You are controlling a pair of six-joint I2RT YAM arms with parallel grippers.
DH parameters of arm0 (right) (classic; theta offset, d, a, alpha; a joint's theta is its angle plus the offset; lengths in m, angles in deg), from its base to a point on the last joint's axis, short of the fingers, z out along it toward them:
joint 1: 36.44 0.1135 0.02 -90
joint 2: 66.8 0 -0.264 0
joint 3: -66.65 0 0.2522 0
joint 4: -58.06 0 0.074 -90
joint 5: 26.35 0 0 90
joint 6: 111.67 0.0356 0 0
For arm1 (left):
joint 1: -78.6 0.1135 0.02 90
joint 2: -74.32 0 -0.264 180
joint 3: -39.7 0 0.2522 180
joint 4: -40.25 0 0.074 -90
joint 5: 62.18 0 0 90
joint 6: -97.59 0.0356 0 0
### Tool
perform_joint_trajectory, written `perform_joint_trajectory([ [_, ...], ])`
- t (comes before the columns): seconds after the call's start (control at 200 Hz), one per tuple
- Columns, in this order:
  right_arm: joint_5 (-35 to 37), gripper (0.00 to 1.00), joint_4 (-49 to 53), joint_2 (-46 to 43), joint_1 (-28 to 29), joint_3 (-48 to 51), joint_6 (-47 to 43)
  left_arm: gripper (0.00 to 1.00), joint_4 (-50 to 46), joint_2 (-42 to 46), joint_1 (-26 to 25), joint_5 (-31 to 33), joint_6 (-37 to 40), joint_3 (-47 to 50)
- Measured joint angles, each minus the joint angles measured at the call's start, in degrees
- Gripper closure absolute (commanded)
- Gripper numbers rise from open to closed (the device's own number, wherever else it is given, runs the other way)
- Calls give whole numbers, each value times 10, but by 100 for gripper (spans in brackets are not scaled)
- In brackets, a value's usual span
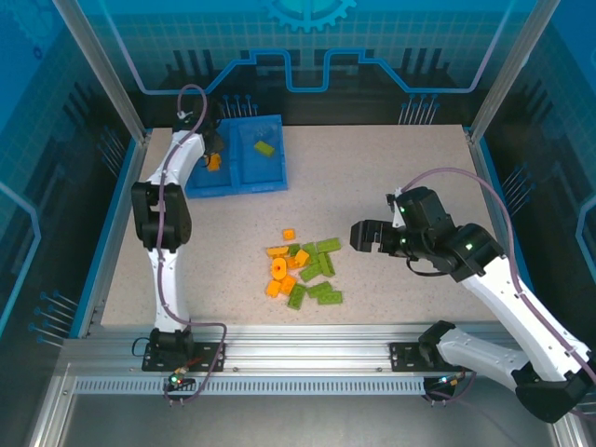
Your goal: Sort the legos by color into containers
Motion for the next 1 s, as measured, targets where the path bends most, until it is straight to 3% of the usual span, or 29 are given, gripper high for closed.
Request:
perform_joint_trajectory([
  [0.155,4,0,-7,31,0,8,9,42,9,85,0,-35,-13,83],
  [0.31,15,0,-22,102,0,11,24,43,52,285,-9,-101,-33,231],
  [0.47,16,0,-32,214,1,-2,69,40,136,529,-101,-181,3,379],
  [0.56,3,0,-47,280,1,-14,121,25,176,626,-172,-259,85,448],
  [0.635,-10,2,-63,327,2,-21,169,2,182,676,-208,-324,167,501],
  [0.83,-19,8,-70,446,2,-82,257,1,139,772,-278,-428,400,649],
  [1.0,-21,14,-71,524,9,-141,304,1,126,855,-285,-483,552,758],
])
